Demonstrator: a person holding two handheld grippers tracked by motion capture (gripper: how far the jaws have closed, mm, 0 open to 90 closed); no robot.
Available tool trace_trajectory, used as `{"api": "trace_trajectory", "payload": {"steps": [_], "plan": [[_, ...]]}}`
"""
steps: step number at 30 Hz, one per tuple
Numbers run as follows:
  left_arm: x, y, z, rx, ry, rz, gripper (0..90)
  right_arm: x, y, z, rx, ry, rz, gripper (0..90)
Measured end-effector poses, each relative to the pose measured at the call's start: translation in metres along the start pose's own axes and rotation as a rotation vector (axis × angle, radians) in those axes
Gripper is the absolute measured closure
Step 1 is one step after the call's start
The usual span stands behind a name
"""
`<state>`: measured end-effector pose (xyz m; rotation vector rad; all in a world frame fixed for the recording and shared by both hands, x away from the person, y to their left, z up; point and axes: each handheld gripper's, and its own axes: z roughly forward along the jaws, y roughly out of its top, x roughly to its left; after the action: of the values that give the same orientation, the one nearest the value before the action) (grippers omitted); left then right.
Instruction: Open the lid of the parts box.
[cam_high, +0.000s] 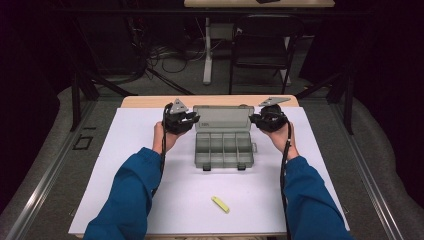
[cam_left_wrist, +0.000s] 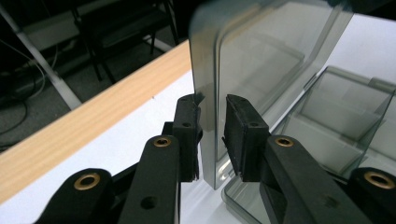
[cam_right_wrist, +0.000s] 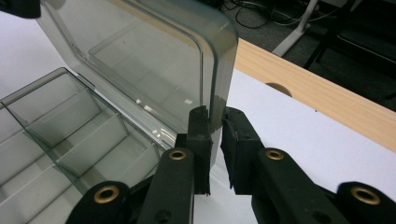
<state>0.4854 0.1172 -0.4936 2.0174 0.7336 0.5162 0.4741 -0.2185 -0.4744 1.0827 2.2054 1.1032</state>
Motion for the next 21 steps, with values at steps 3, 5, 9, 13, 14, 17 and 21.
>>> {"api": "trace_trajectory", "payload": {"steps": [3, 5, 9, 13, 14, 17, 21], "plan": [[0.001, -0.004, 0.006, 0.003, 0.001, -0.021, 72.5, 0.0, -0.002, 0.004, 0.009, -0.005, 0.004, 81.3], [0.001, -0.005, 0.008, 0.007, 0.002, -0.025, 71.9, -0.001, -0.003, 0.007, 0.019, -0.008, 0.01, 81.3], [0.002, -0.01, 0.014, 0.027, 0.006, -0.035, 71.1, -0.002, -0.007, 0.015, 0.042, -0.011, 0.025, 80.9], [0.001, -0.013, 0.019, 0.045, 0.008, -0.047, 70.9, -0.002, -0.012, 0.022, 0.062, -0.012, 0.04, 80.6], [0.001, -0.013, 0.019, 0.045, 0.008, -0.047, 70.8, -0.002, -0.013, 0.023, 0.064, -0.012, 0.044, 80.6], [0.002, -0.017, 0.024, 0.068, 0.003, -0.06, 70.5, -0.002, -0.015, 0.027, 0.077, -0.014, 0.049, 80.5], [0.003, -0.022, 0.028, 0.069, -0.011, -0.099, 70.6, -0.003, -0.019, 0.031, 0.088, -0.01, 0.063, 80.6]]}}
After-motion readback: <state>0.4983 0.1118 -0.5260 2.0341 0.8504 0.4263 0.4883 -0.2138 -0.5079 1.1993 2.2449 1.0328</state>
